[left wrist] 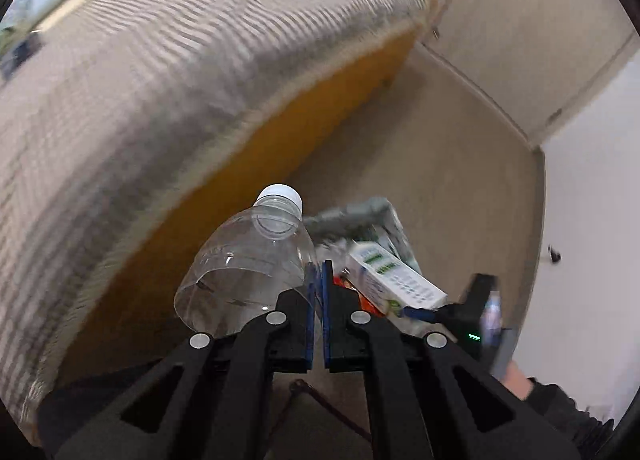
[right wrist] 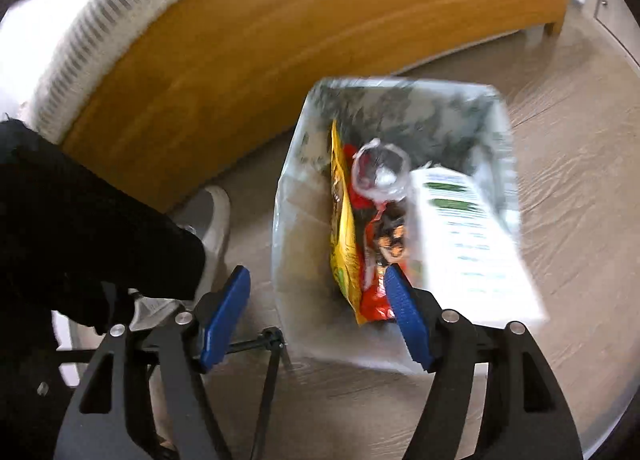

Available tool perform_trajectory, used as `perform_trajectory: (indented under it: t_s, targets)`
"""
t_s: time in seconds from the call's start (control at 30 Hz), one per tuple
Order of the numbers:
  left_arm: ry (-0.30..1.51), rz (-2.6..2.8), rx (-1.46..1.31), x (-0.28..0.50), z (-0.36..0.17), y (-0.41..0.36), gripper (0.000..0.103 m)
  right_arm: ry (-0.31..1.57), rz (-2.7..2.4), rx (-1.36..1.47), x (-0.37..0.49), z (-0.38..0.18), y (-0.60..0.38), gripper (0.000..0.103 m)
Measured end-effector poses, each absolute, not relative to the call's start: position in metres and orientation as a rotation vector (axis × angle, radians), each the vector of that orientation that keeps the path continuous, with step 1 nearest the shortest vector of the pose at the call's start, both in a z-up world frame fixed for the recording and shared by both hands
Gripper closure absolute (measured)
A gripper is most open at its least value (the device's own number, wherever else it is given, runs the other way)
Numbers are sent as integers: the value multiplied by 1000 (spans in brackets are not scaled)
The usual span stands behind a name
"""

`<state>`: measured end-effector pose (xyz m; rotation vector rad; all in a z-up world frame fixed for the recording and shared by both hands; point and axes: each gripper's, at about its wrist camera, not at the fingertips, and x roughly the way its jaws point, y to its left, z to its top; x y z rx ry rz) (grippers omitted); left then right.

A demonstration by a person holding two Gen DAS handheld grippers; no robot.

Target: Collect trash

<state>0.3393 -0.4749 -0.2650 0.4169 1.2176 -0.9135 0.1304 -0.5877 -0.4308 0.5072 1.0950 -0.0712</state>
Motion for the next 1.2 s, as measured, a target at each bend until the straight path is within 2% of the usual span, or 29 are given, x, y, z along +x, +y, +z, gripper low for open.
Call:
perform_trajectory:
  t_s: [0.13,0.37,0.67,0.7,0.73,0.77,0.8,1.03,1.2]
  targets:
    - [1327,-1002,503,324,-310,-518,103,1074,-167,477,100,-425,-610,36]
    - [1674,-982,523,311,-430,-559,103,1166,-306,275,92,-448,-601,36]
    - [1773,-969,515,291,-505,-590,103,1177,-387,421,76,-473,-632,36]
    - [1773,-934,536,290,-513,-589,94,1169,-379,452,76,-475,-635,36]
    - [1775,-864,572,291,-522,-586,80,1156,-371,480,77,-477,-638,38]
    - [1788,-839,585,293,-524,-583,49,1149,-368,500,76,-472,-637,43]
    - [1798,-836,581,294,-524,-579,44,1148,-374,516,77,-473,-639,48]
    - [1691,-809,593,305,-487,-573,39,1092,-415,536,97,-463,-650,49]
    - [1687,-725,627,312,-472,-558,39,1210,-387,523,108,-484,-647,49]
